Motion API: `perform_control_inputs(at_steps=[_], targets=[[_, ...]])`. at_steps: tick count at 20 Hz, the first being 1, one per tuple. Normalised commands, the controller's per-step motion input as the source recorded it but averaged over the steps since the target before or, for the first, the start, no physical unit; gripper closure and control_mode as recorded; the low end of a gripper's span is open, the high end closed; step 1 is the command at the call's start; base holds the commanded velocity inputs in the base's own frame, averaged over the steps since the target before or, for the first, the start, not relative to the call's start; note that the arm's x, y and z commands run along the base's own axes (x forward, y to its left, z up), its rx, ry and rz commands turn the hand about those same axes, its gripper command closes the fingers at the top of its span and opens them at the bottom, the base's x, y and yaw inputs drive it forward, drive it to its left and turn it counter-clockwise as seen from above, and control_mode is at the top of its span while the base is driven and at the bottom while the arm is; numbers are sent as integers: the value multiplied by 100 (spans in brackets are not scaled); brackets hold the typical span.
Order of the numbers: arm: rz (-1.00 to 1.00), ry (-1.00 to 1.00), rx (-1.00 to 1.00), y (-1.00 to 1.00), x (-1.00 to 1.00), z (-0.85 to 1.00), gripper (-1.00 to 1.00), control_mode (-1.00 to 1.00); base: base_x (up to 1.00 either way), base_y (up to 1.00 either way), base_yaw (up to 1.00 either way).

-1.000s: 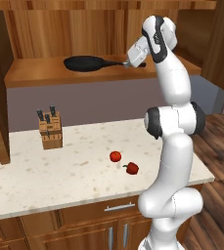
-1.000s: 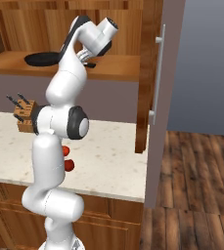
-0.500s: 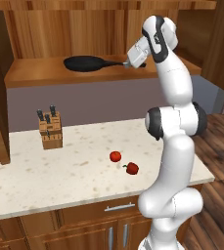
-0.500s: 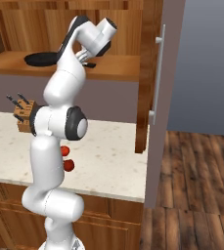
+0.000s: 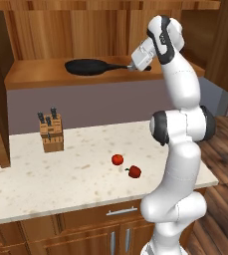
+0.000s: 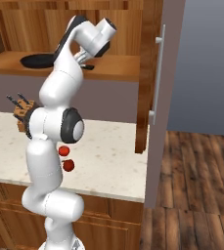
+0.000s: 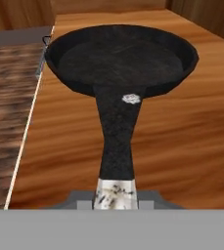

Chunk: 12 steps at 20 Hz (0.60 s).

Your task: Pick the pan from the cabinet and place it on the stove. Then turn on the stove burner for the pan.

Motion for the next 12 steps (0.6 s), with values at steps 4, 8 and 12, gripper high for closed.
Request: perform_control_inputs(at_steps=[4,8,12], targets=[[-3,-2,1,0,-45,-18,100,-100,0,0,0],[-6,-3,0,0,-39,-23,100,-100,0,0,0],[-10,-1,0,0,-30,-25,100,-100,0,0,0]])
